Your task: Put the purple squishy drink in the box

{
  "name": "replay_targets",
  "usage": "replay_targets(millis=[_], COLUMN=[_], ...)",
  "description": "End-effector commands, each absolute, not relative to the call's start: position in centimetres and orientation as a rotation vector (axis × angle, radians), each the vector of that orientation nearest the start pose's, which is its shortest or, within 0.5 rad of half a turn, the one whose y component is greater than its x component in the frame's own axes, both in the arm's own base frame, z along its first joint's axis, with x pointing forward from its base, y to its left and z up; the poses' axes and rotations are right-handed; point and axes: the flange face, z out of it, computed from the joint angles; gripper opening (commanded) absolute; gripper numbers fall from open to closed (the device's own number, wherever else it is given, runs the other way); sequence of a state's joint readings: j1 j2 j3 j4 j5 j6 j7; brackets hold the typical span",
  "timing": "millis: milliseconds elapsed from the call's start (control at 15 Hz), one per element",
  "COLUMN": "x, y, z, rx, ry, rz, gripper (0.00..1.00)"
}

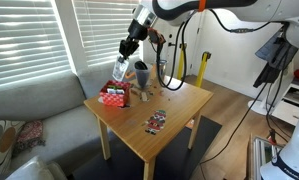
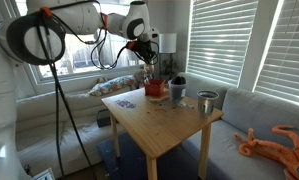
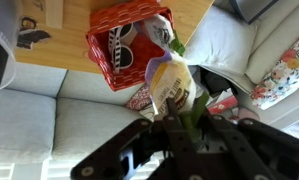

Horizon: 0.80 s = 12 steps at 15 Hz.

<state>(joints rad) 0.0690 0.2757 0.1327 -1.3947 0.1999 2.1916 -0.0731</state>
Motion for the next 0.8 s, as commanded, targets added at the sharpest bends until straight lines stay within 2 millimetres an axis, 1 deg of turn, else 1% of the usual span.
replay_targets(millis=[0,333,400,467,600,667,733], x=[69.2,71.0,71.2,71.3,71.2,70.9,70.3], y=[13.6,13.5,13.6,13.6,13.4,13.4,13.9], z=[58.9,55.7,55.4,55.2,55.5,56.5,58.5], rx=[-2.792,-2.778,-2.779,-2.789,-2.818,-2.814,-2.802], ry=[-0.269,-0.286,-0.293,-0.284,-0.282,-0.301,-0.354], rz=[-0.732,-0.684,-0.669,-0.632,-0.609,-0.61,-0.633], gripper=[0.05,0.05,0.05,0.43,0.51,0.59,0.66])
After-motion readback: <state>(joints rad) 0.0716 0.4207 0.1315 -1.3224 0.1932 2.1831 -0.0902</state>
